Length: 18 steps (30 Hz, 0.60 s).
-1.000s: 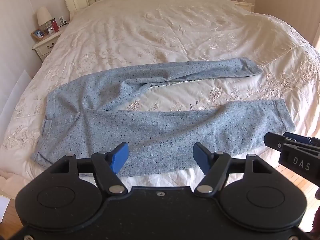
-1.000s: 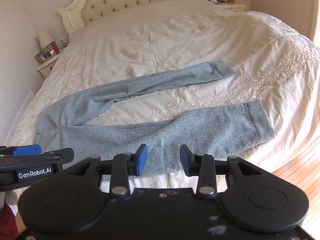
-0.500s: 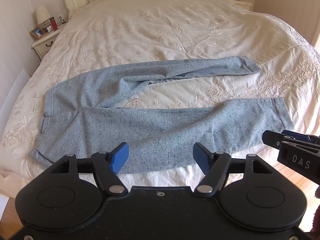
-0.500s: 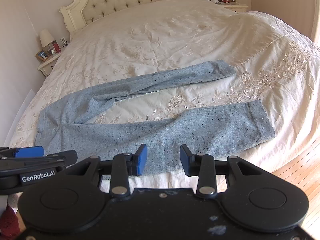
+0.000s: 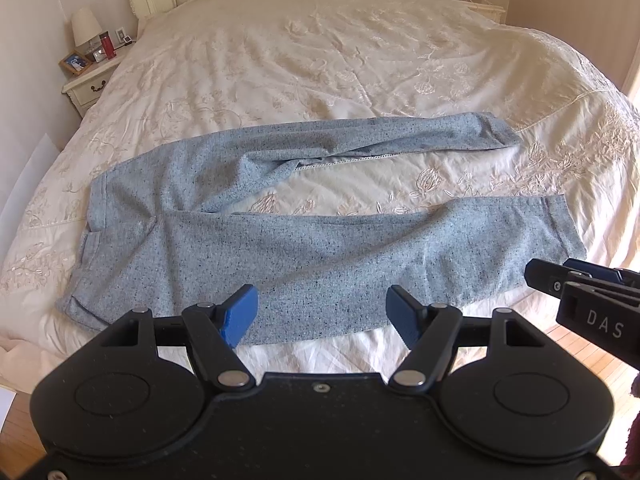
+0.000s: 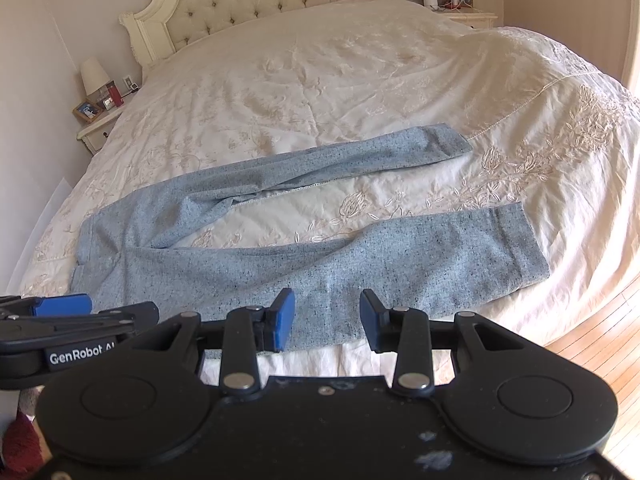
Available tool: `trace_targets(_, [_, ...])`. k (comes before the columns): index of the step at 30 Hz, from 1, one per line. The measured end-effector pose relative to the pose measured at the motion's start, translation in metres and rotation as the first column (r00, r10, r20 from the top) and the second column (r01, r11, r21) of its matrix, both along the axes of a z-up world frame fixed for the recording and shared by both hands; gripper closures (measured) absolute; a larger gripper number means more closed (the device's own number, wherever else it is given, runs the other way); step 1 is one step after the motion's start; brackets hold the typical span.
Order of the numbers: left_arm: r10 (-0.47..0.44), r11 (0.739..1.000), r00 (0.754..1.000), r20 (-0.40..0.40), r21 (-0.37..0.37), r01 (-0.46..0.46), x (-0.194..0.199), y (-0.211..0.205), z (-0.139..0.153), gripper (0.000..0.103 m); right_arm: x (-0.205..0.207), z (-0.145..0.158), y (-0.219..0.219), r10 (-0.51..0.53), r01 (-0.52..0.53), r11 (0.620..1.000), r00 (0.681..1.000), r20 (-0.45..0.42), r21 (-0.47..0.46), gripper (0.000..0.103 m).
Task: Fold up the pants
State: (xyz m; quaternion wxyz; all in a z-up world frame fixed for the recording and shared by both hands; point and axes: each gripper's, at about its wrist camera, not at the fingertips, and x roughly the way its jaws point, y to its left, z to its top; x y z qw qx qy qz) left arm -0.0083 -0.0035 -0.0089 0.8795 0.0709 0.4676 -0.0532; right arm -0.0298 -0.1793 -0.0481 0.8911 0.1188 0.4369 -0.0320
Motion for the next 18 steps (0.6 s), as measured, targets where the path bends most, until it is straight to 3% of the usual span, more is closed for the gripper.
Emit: trace_targets(18, [0.01, 1.0, 1.0, -0.013, -0.011, -0.01, 0.0021, 0.0051, -0.0006, 0.03, 0.0013, -0.0006, 0.0025, 0.018, -0.018, 1.0, 1.0, -0.006, -0.001, 0.064])
